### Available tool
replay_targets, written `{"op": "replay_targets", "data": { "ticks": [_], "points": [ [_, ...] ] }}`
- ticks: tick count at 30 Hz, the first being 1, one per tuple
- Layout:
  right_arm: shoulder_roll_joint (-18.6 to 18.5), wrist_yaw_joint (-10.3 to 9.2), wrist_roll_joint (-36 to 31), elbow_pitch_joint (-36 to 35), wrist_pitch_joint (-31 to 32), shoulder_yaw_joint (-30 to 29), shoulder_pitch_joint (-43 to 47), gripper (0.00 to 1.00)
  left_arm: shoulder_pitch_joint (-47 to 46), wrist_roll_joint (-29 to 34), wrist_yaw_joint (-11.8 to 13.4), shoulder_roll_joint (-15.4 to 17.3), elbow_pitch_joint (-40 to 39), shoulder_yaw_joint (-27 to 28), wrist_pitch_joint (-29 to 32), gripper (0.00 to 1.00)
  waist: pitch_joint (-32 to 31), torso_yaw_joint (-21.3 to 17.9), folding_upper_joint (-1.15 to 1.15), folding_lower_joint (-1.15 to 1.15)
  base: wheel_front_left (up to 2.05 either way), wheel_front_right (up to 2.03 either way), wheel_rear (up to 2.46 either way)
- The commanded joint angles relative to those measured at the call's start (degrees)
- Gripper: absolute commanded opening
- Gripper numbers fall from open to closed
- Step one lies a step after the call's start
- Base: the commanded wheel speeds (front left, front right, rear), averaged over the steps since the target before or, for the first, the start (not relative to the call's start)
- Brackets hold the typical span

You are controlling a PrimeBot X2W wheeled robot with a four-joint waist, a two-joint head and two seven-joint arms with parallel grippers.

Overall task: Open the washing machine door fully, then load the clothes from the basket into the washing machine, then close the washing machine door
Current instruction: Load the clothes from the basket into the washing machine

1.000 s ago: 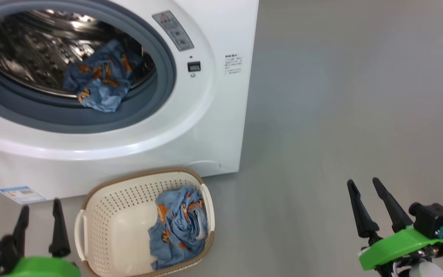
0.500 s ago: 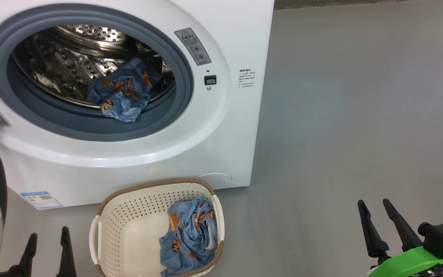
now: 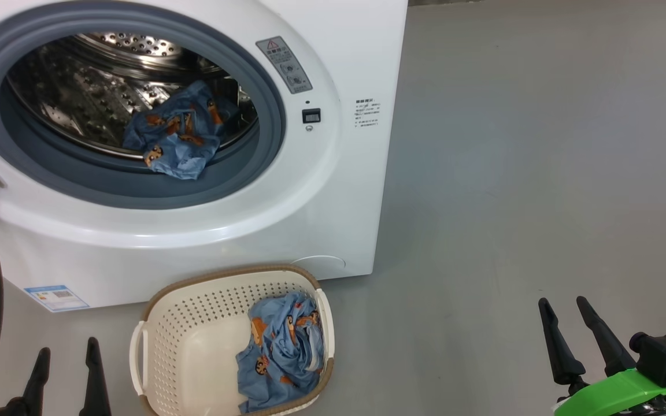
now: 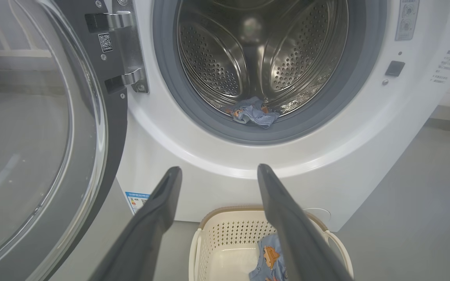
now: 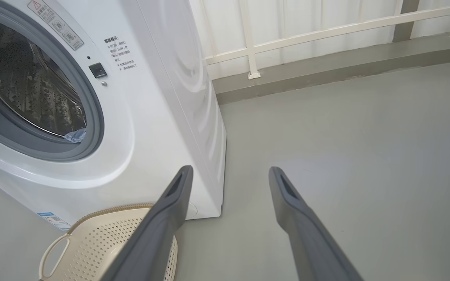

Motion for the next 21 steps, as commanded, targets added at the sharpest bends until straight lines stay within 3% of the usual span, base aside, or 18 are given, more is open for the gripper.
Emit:
{"op": "replay_targets", "data": {
  "ticks": [1, 11, 21],
  "points": [
    [-0.6, 0.09, -0.1, -1.5, -0.3, 1.0, -1.1, 1.0, -1.4, 0.1, -0.1, 0.6, -1.4, 2.1, -0.4, 1.0, 0.1, -0.1, 0.0, 0.0, 0.0, 0.0, 0.0],
    [0.1, 0.09, -0.3, -2.2, -0.3, 0.6, -2.5, 1.0, -2.9, -0.6, -0.1, 0.5, 0.4, 0.0, -0.4, 1.0, 2.8, -0.3, 0.0, 0.0, 0.0, 0.0, 0.0],
    [2.2, 0.09, -0.9, -3.1, -0.3, 1.0, -7.4, 1.0, -9.6, -2.9, -0.1, 2.6, 6.7, -5.5, -0.4, 1.0, 11.6, -1.9, 0.0, 0.0, 0.0, 0.0, 0.0]
  ]
}}
